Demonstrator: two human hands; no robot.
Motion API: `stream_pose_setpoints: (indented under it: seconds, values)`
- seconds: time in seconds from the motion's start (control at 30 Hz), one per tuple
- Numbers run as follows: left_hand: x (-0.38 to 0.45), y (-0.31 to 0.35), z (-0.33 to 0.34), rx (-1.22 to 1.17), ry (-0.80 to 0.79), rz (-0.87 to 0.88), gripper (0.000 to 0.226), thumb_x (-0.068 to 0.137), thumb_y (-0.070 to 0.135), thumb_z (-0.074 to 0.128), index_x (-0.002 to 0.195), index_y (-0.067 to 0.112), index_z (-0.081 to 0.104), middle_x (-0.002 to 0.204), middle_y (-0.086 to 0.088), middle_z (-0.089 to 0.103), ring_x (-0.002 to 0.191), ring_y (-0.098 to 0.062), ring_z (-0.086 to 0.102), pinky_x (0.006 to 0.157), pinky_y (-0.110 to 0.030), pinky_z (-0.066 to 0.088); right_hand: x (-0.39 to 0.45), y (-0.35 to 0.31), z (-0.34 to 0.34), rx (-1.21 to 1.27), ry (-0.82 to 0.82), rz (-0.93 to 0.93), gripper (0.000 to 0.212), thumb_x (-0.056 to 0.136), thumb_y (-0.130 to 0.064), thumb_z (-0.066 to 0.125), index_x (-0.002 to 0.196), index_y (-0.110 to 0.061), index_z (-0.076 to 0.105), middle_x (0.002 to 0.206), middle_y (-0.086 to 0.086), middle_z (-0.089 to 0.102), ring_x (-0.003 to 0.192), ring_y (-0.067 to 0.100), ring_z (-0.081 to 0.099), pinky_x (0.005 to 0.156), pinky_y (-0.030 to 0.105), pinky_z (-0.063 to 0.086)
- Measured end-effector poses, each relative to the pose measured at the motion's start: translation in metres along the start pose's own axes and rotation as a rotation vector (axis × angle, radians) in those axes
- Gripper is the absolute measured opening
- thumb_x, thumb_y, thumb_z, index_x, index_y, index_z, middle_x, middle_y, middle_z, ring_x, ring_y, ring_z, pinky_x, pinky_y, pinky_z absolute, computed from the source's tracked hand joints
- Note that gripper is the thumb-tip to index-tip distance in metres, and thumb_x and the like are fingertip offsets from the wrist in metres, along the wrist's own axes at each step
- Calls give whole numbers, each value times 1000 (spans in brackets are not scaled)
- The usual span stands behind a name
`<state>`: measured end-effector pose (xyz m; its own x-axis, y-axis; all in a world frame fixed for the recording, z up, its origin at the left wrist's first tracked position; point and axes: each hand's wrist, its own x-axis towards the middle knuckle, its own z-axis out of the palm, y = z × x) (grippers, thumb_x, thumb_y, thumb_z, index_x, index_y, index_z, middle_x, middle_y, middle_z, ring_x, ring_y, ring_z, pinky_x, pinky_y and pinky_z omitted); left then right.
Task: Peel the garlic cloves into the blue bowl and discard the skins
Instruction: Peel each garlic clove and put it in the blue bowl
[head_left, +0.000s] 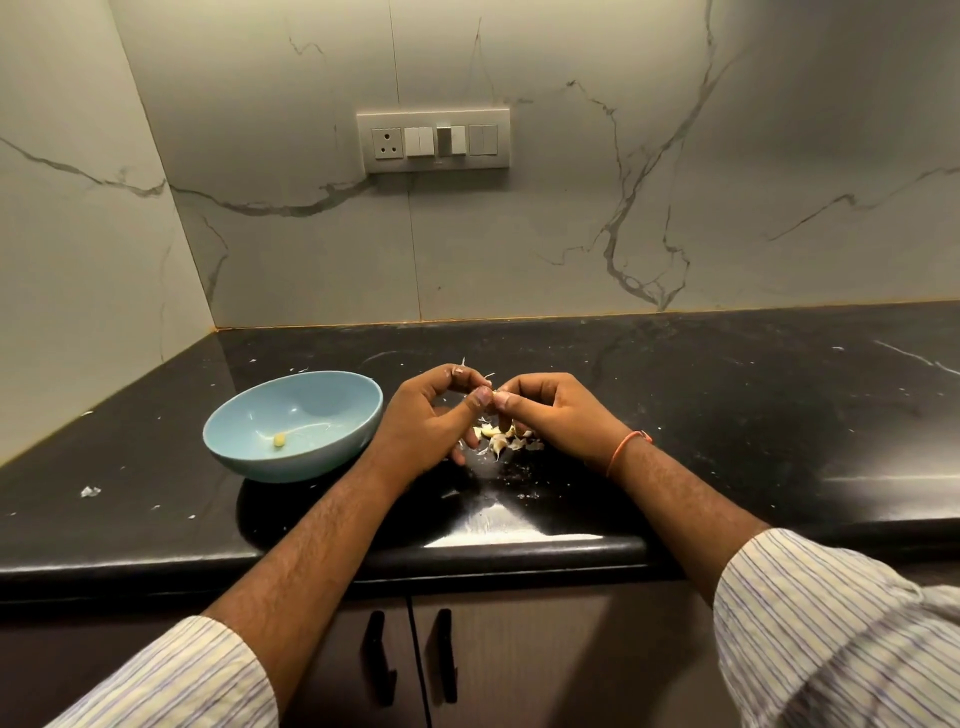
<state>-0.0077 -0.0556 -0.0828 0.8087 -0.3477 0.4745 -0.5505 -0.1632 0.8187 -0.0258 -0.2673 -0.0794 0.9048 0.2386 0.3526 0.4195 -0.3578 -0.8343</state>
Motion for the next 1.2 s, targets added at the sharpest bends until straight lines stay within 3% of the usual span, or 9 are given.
stream_pose_setpoints:
  seconds: [0.2,0.47,0.67,0.77,0.83,1.0,1.2]
  values:
    - [2,0,2,48,-61,-71,12,104,19,64,113,11,65,78,-12,71,55,-16,66,50,-28,60,-3,5,3,-105,114,-126,17,99,-29,73,99,-13,80,83,3,78,78,17,74,80,43,63]
    - [1,0,2,89,-21,-36,12,105,23,63,108,13,67,74,-13,72,47,-19,63,47,-27,56,-5,7,7,-371,321,-369,17,93,-29,81,105,-18,85,88,-7,81,77,4,76,70,35,63]
    - [1,-1,4,27,8,-7,11,104,22,64,109,12,67,77,-7,71,61,-14,69,48,-28,59,-5,0,14,-610,438,-470,17,95,-33,72,95,-23,85,71,-6,75,61,10,65,57,36,55]
    - [0,-1,7,71,-52,-23,14,105,25,64,111,13,67,75,-8,74,53,-20,69,48,-30,59,-5,-2,14,-627,489,-444,15,94,-30,72,98,-25,85,71,-5,75,62,10,66,58,37,56]
    - [1,-1,9,59,-68,-50,11,106,22,61,110,13,66,75,-9,73,52,-16,68,47,-28,58,-5,-2,13,-610,502,-435,12,93,-28,76,101,-25,85,75,-7,77,64,8,68,60,35,57]
    - [2,2,4,-140,31,-136,12,105,19,64,111,9,66,94,-6,72,75,-17,75,54,-29,62,-8,-1,11,-602,434,-436,15,92,-32,79,103,-24,85,82,-9,79,68,2,67,64,26,57]
    - [2,1,5,-125,30,-139,15,101,19,69,111,8,70,93,-10,73,73,-14,73,56,-26,61,-7,2,7,-551,404,-425,17,90,-29,83,104,-21,85,86,-9,79,70,0,67,66,22,58]
